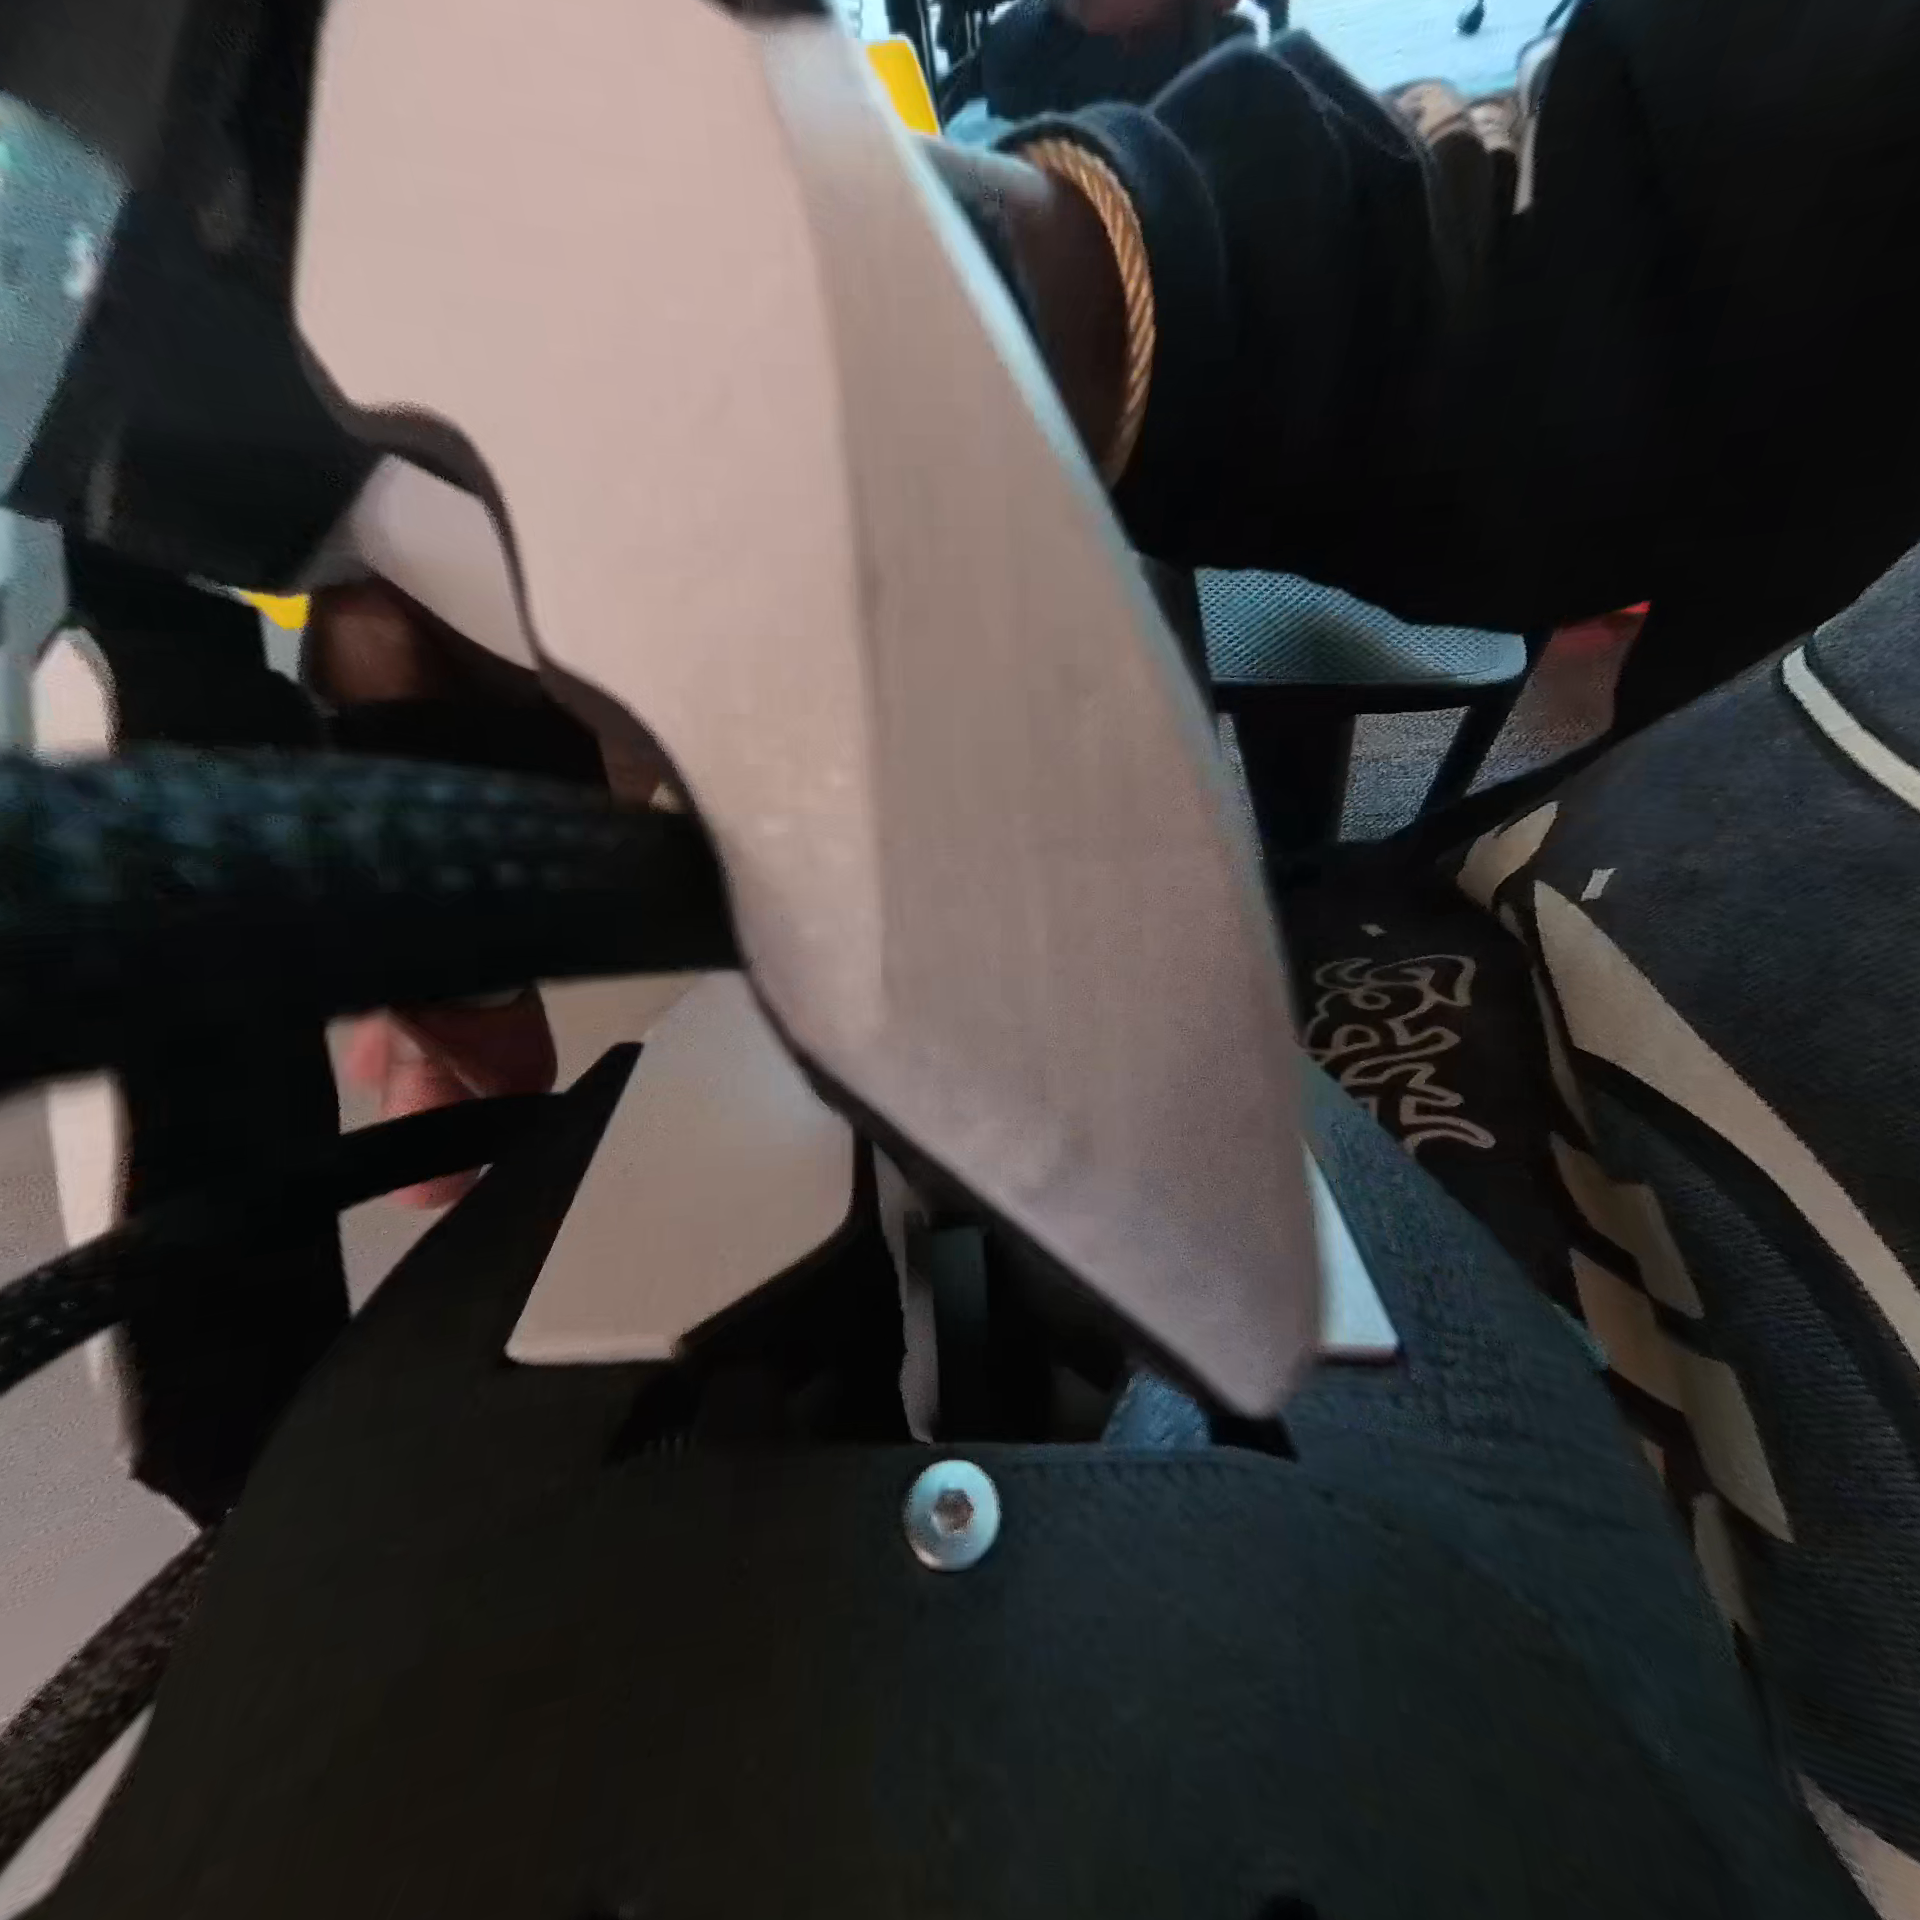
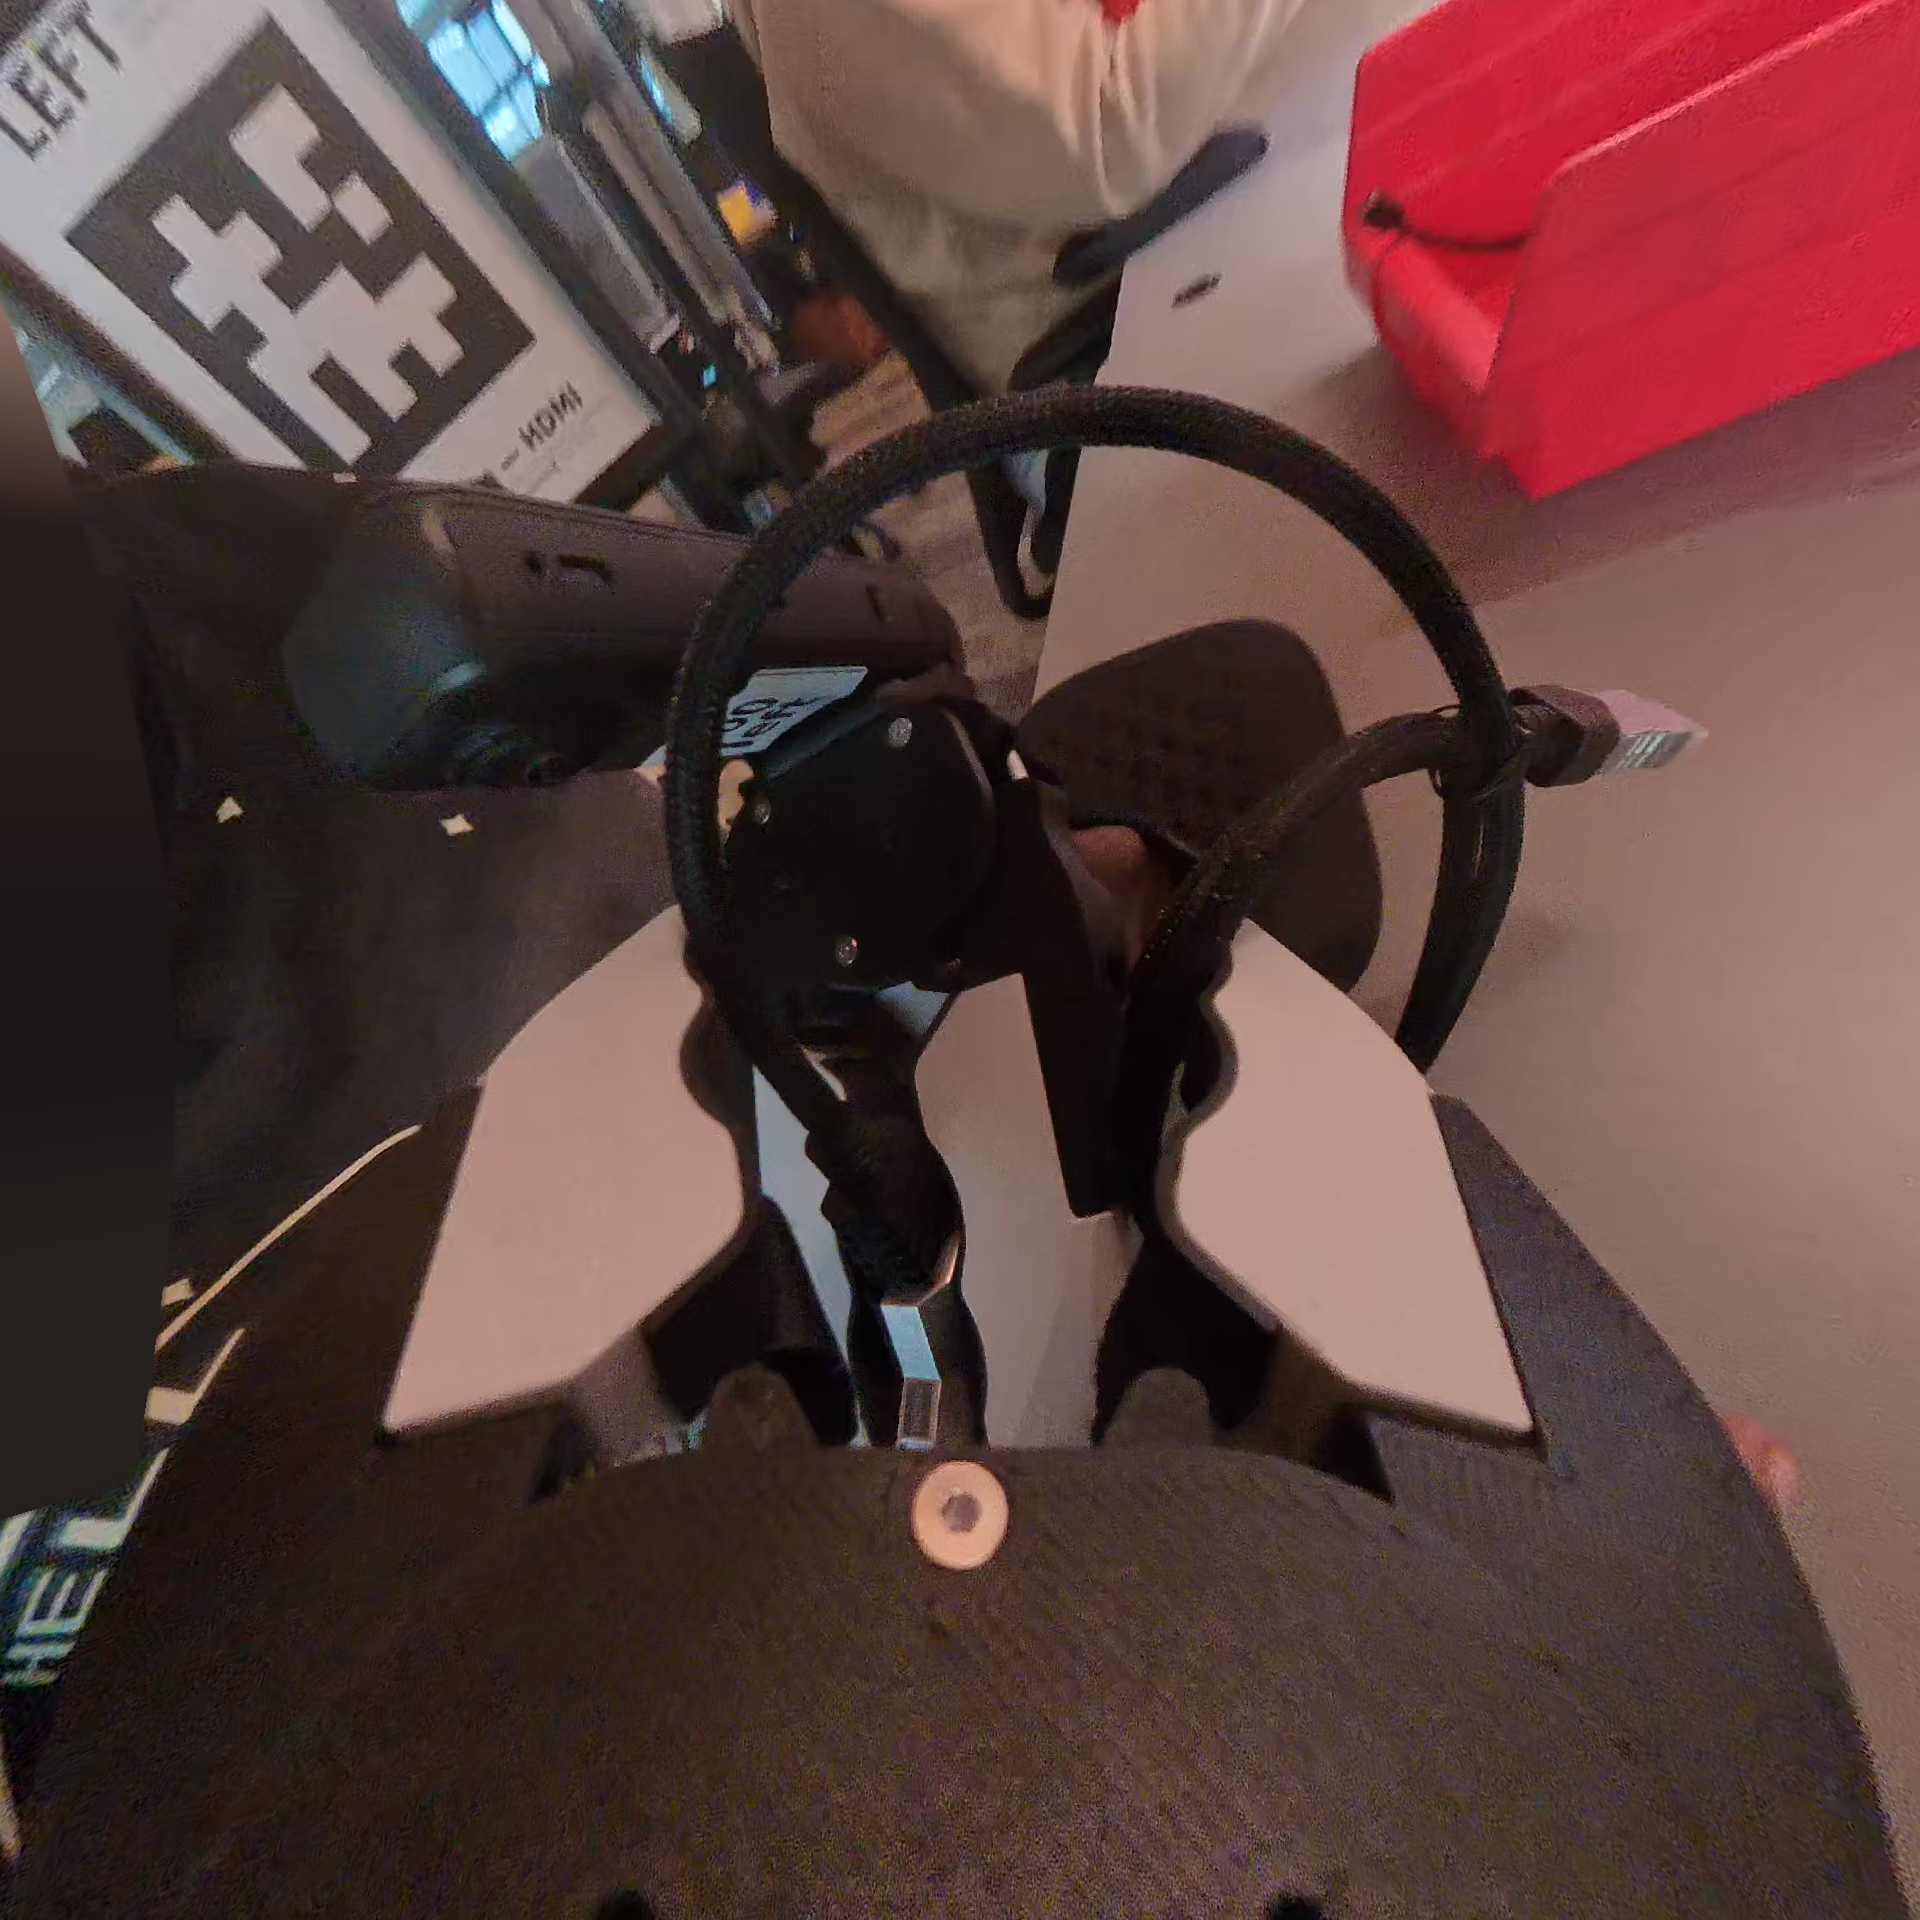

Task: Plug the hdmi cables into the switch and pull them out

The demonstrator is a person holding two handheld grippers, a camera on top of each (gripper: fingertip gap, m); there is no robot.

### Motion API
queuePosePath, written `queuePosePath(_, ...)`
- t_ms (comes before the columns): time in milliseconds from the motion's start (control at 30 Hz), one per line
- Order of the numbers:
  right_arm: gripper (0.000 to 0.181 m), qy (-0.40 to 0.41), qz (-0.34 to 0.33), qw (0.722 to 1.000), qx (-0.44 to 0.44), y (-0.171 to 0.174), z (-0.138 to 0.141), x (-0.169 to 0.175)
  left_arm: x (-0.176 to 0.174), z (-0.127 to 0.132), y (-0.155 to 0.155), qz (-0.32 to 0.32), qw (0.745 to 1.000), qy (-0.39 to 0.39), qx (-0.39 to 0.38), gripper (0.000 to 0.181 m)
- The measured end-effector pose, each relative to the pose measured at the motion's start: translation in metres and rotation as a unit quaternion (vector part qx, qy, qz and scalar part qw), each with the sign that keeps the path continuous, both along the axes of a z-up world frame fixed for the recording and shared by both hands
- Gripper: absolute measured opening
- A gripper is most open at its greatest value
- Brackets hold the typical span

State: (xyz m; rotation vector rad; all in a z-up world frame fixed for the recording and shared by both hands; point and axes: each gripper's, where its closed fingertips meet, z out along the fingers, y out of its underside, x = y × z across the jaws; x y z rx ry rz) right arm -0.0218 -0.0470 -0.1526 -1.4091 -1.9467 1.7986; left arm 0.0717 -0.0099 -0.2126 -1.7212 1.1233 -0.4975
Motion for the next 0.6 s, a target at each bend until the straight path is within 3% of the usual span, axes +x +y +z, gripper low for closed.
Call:
queuePosePath(33,0.085,0.013,-0.012,1.000,-0.009,0.002,0.001,0.000,0.000,-0.001,0.000,0.001,1.000,0.003,0.001,0.029)
queuePosePath(200,0.068,0.074,-0.066,0.993,-0.066,0.016,0.010,0.001,-0.005,-0.004,-0.010,-0.006,0.999,0.031,-0.027,0.048)
queuePosePath(367,0.042,0.139,-0.091,0.983,-0.082,0.025,0.028,0.007,-0.015,0.017,-0.030,-0.035,0.999,0.000,-0.041,0.066)
queuePosePath(467,0.026,0.161,-0.102,0.981,-0.042,0.020,0.029,0.005,-0.024,0.017,-0.035,-0.049,0.998,0.001,-0.038,0.070)
queuePosePath(600,0.023,0.179,-0.143,0.973,-0.042,0.036,0.030,0.008,-0.037,0.019,-0.031,-0.028,0.999,0.001,-0.021,0.067)
